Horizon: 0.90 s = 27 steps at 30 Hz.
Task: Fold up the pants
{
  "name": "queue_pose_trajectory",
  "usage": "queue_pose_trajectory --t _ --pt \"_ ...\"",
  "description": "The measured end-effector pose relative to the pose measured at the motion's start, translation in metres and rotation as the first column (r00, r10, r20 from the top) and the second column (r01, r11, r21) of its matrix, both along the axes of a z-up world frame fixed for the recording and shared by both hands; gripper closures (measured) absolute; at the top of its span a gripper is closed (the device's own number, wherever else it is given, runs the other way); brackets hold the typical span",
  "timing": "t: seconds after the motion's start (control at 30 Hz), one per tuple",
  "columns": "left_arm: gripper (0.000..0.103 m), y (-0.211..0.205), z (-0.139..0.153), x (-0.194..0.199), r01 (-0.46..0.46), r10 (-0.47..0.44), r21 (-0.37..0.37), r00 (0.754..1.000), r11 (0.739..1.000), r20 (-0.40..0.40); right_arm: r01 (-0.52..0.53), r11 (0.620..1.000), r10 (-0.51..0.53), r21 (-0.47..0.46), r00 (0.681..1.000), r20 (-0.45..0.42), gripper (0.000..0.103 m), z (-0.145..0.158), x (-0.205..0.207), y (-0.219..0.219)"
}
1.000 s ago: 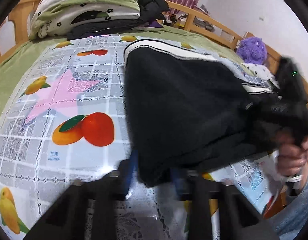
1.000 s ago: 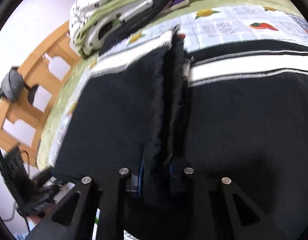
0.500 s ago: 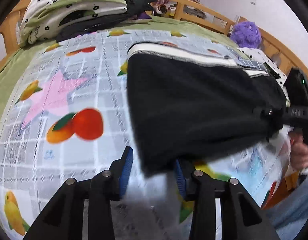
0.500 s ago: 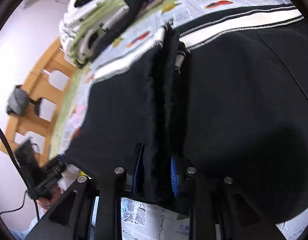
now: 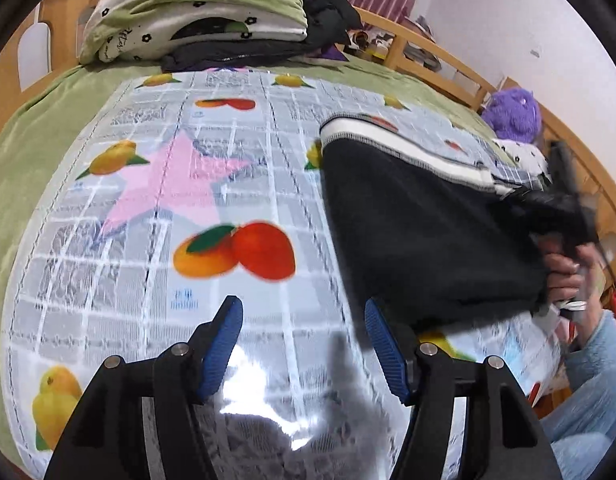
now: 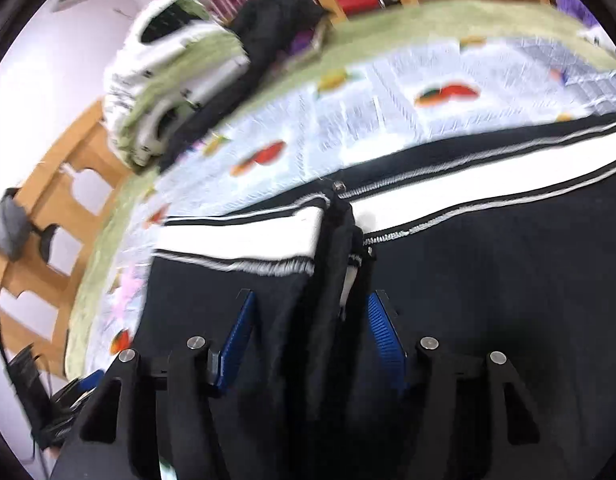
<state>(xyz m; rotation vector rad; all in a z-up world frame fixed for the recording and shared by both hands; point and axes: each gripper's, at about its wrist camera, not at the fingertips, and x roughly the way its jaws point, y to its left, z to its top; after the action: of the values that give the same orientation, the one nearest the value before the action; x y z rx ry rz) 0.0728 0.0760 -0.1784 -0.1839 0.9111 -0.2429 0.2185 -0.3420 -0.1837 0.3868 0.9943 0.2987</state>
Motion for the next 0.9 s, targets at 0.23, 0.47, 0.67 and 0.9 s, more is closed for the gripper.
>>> queue_pose_trajectory --t 0.23,0.47,0.67,0.9 --pt "0.041 -0.012 0.007 0.023 0.057 -0.057 -0.022 0.998 0.998 0.016 -0.042 0.996 0.054 -0.082 0.988 0.144 0.09 0.04 0.007 0.002" --pt "0.041 -0.037 0.01 0.03 0.084 -0.082 -0.084 0.996 0.993 0.028 -0.086 0.974 0.077 -0.211 0.996 -0.052 0.079 -0.004 0.03 -0.005" --pt "0.041 -0.062 -0.001 0.04 0.078 -0.077 0.033 0.997 0.996 -0.023 -0.055 0.981 0.068 -0.188 0.996 0.062 0.077 0.033 -0.029 -0.022" --pt "0.04 -0.057 -0.015 0.034 0.076 -0.077 -0.016 0.995 0.997 -0.06 -0.113 0.981 0.115 -0.155 0.993 0.003 0.072 -0.006 -0.071 -0.033"
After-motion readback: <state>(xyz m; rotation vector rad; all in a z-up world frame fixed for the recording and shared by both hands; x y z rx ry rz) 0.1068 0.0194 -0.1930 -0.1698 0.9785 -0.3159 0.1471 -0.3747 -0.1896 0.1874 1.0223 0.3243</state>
